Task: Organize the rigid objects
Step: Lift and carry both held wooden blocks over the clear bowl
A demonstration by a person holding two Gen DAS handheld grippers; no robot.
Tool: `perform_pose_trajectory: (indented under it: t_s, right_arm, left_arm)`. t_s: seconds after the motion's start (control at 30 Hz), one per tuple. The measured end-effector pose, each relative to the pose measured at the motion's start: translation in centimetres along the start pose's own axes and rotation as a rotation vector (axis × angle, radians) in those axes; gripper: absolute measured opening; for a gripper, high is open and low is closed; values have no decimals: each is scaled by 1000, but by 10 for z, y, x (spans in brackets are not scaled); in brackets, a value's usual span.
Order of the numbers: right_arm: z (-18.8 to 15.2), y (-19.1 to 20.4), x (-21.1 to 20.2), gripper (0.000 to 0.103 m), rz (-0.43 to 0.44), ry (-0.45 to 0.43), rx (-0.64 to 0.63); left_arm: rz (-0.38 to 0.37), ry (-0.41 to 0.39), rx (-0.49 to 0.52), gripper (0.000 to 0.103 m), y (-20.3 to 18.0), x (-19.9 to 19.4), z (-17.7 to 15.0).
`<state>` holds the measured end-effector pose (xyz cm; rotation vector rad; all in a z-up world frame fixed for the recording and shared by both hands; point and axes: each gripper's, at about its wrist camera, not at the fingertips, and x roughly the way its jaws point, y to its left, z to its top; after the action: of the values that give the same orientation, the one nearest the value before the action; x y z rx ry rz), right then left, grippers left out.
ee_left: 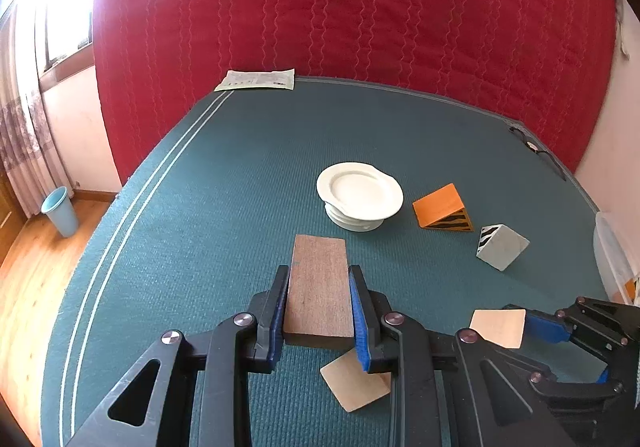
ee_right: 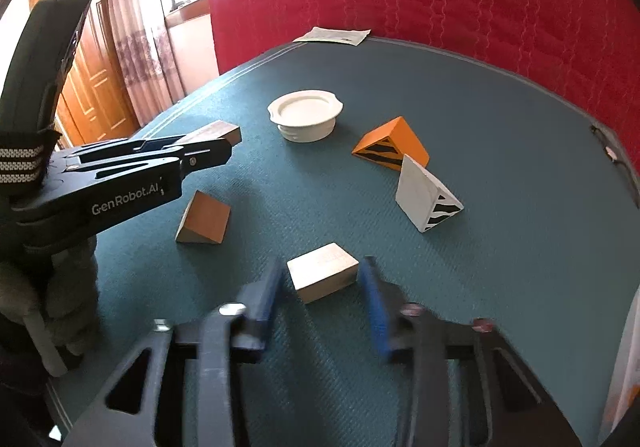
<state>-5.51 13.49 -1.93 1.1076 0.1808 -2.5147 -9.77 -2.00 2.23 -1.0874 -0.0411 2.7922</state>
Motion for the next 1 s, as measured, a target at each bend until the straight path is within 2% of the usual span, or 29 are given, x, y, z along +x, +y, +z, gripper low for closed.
perform_pose_trajectory:
  t_s: [0.6,1.0]
  right_arm:
    - [-28,-12,-37,36,48,-40,78]
    - [-40,-43,-74,35,2,-97,161]
  left_arm:
    - [56,-46,-11,29,-3,-16,-6]
    - [40,-64,18,29,-27,-30,-5]
